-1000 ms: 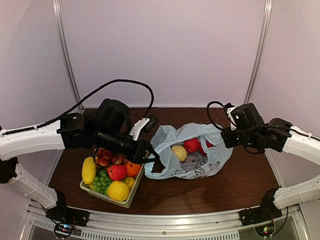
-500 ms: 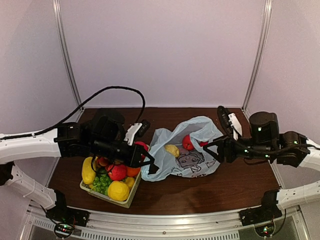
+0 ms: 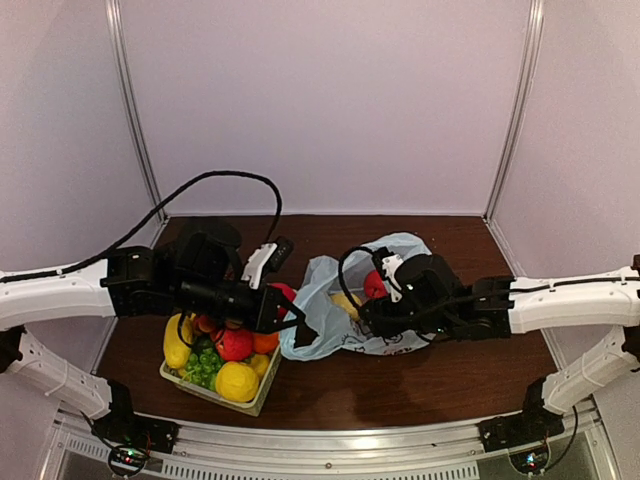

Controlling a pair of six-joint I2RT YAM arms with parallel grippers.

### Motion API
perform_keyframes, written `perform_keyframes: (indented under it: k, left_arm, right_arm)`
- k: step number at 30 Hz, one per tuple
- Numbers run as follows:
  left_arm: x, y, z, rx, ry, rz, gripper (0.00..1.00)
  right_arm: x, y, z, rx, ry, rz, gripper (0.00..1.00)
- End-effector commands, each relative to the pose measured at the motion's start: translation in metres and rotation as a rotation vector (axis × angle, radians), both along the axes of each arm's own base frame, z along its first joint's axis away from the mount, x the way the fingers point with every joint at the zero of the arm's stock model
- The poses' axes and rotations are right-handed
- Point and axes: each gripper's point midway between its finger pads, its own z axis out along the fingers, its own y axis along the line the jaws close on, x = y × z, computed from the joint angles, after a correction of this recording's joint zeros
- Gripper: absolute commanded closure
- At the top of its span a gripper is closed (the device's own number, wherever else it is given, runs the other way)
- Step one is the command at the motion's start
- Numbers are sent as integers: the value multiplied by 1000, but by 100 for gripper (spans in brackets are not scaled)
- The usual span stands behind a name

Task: Untie the knot of the plastic bag and take out the fruit

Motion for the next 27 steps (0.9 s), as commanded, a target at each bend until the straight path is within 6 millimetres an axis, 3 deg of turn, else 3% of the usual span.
perform_keyframes:
  k: [1, 9, 19, 27]
  left_arm:
    - [0, 2, 3, -14, -2, 17, 100]
    - [-1, 4, 0, 6, 12, 23, 100]
    - [-1, 13, -6, 38, 31, 49, 100]
    - [1, 15, -5, 40, 32, 65, 100]
  right_arm:
    - [44, 7, 17, 63, -76, -84, 42]
    - [84, 26, -2, 35, -85, -24, 42]
    - [103, 66, -50, 21, -16, 124, 34]
    - [117, 64, -85, -68, 10, 104, 17]
